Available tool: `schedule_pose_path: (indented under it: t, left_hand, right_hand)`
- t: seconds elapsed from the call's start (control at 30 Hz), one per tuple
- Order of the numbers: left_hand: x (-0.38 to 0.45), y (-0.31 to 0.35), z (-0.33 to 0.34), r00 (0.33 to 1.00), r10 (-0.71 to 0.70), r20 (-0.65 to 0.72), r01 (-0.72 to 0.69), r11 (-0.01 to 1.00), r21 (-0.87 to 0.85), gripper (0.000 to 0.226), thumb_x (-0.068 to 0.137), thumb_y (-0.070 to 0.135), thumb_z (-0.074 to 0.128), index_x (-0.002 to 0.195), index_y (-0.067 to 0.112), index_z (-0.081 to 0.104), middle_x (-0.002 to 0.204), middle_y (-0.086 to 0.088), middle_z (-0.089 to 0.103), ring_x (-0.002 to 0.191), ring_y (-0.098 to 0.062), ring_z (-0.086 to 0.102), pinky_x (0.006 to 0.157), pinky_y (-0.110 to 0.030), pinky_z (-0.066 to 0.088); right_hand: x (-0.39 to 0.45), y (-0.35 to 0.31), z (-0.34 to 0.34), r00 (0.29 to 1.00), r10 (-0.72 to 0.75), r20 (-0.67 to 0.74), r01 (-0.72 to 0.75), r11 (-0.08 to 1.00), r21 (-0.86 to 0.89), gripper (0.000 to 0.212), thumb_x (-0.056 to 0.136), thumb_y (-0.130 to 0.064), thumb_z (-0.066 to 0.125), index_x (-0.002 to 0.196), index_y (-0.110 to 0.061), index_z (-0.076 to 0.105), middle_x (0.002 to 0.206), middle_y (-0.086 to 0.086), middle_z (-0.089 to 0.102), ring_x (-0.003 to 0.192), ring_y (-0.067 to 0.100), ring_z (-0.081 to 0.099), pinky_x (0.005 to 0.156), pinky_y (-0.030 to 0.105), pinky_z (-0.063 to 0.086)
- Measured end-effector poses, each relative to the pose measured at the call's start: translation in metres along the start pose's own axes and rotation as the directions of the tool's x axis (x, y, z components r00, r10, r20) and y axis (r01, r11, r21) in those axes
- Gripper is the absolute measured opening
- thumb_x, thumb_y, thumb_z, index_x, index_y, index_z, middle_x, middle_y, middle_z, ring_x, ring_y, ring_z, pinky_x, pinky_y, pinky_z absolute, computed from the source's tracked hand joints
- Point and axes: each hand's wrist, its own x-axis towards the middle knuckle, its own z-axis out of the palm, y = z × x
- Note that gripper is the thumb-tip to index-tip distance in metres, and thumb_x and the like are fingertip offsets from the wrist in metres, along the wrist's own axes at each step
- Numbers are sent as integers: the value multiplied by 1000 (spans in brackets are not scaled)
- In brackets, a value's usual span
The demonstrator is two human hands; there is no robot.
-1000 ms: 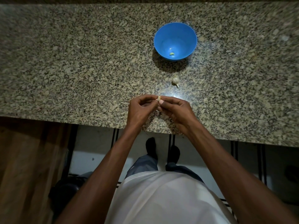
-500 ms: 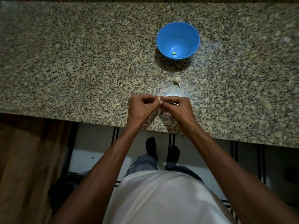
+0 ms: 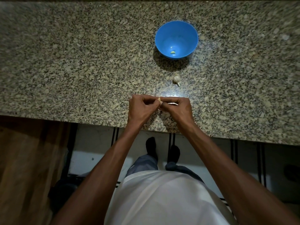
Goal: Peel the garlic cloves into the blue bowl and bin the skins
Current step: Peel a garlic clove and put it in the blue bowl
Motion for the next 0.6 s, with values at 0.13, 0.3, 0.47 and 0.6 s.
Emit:
schedule_pose_path:
  t: [0.13, 0.3, 0.47, 0.6]
  left_hand:
    - [0, -1, 0, 1000, 15, 18, -15, 1000, 8, 23, 87, 24, 83, 106, 10, 82, 91, -3, 81, 81, -12, 79, 75, -40, 67]
    - [1, -3, 2, 1000, -17, 6, 17, 999, 34, 24, 86, 23, 83, 106, 10, 82, 91, -3, 81, 80, -12, 79, 74, -40, 67]
    - [1, 1, 3, 999, -44, -19, 45, 999, 30, 22, 85, 21, 82, 105, 10, 82, 90, -2, 81, 79, -12, 78, 74, -39, 67]
    - [-1, 4, 2, 997, -76, -22, 75, 997, -31, 19, 85, 17, 83, 103, 11, 82, 88, -1, 81, 79, -13, 79, 75, -40, 67]
  right_hand:
    - [-2, 0, 0, 1000, 12, -14, -12, 1000, 9, 22, 86, -15, 86, 108, -9, 83, 94, 4, 82, 88, 16, 80, 88, 39, 65]
    - [-2, -1, 2, 999, -19, -27, 18, 998, -55, 21, 87, -18, 86, 107, -13, 83, 94, 1, 82, 88, 12, 79, 83, 33, 65]
    - [-4, -4, 4, 998, -42, -45, 37, 995, -94, 21, 87, -18, 86, 107, -14, 84, 92, -2, 82, 83, 4, 77, 71, 18, 60]
    - [-4, -4, 4, 998, -37, -56, 33, 997, -76, 21, 86, -19, 86, 106, -14, 84, 92, -1, 82, 85, 9, 79, 78, 26, 64]
